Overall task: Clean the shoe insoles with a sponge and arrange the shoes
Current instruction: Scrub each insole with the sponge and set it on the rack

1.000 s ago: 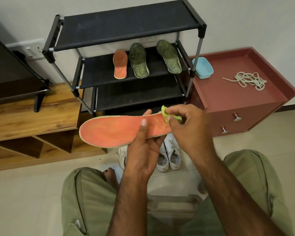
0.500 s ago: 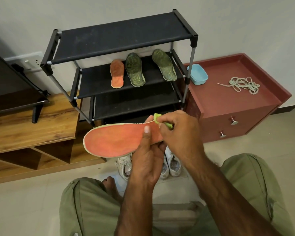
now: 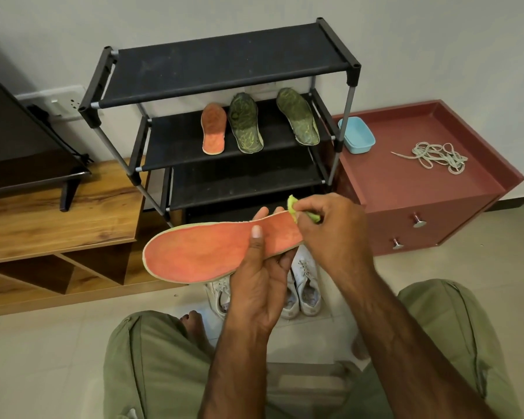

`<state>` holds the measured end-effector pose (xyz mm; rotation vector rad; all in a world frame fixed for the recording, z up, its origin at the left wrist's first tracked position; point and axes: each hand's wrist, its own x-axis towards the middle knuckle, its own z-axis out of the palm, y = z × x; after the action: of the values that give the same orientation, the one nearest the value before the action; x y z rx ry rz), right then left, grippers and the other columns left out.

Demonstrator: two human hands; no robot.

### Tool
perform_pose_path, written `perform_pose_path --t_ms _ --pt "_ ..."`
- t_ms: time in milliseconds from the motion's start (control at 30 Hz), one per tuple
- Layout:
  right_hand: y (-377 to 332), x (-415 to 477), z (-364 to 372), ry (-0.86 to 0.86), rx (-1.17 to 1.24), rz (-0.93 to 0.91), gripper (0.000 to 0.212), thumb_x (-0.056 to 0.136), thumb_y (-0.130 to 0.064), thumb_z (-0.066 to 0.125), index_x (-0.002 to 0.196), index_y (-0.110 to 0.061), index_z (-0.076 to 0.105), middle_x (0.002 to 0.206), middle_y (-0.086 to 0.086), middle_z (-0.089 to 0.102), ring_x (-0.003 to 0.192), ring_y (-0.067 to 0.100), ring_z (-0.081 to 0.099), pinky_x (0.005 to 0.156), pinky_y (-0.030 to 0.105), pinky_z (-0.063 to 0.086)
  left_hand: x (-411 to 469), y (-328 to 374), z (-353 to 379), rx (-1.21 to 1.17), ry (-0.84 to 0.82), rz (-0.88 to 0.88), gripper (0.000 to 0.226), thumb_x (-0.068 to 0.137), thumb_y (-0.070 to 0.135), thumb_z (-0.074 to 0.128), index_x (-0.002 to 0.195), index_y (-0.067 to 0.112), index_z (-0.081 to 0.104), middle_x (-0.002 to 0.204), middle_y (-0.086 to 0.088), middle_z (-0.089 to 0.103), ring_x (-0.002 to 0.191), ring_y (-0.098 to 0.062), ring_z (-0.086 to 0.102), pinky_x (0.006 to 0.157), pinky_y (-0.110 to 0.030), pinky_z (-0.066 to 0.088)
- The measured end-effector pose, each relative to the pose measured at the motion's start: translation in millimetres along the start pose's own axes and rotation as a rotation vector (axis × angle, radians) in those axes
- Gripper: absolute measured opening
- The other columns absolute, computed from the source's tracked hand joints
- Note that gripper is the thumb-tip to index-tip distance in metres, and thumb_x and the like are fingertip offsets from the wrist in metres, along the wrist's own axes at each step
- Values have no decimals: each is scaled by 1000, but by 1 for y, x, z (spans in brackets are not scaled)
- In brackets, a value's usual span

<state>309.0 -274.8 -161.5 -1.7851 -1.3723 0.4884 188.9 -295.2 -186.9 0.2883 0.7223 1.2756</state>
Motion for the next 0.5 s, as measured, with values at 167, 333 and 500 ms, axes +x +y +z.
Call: perform_pose_path --t_ms 167,333,500 --pt "-9 -14 7 -152 21 -116 18 91 -22 75 106 -30 81 101 -10 71 86 4 68 79 23 58 1 2 3 -16 9 1 40 105 26 45 142 12 54 139 -16 63 129 -28 62 109 -44 47" --pt "2 -2 2 -13 -8 -15 18 90 -20 75 106 -28 80 100 -10 71 86 5 67 81 32 60 1 2 1 -18 -8 21 45 102 27 46 144 10 50 141 -16 62 133 -31 58 113 -46 43" --pt "-4 -10 8 -119 13 -64 17 90 -21 76 104 -28 81 99 -9 71 85 5 68 79 28 59 0 1 -2 -15 0 3 41 108 25 42 146 10 50 138 -17 64 128 -29 62 109 -43 48"
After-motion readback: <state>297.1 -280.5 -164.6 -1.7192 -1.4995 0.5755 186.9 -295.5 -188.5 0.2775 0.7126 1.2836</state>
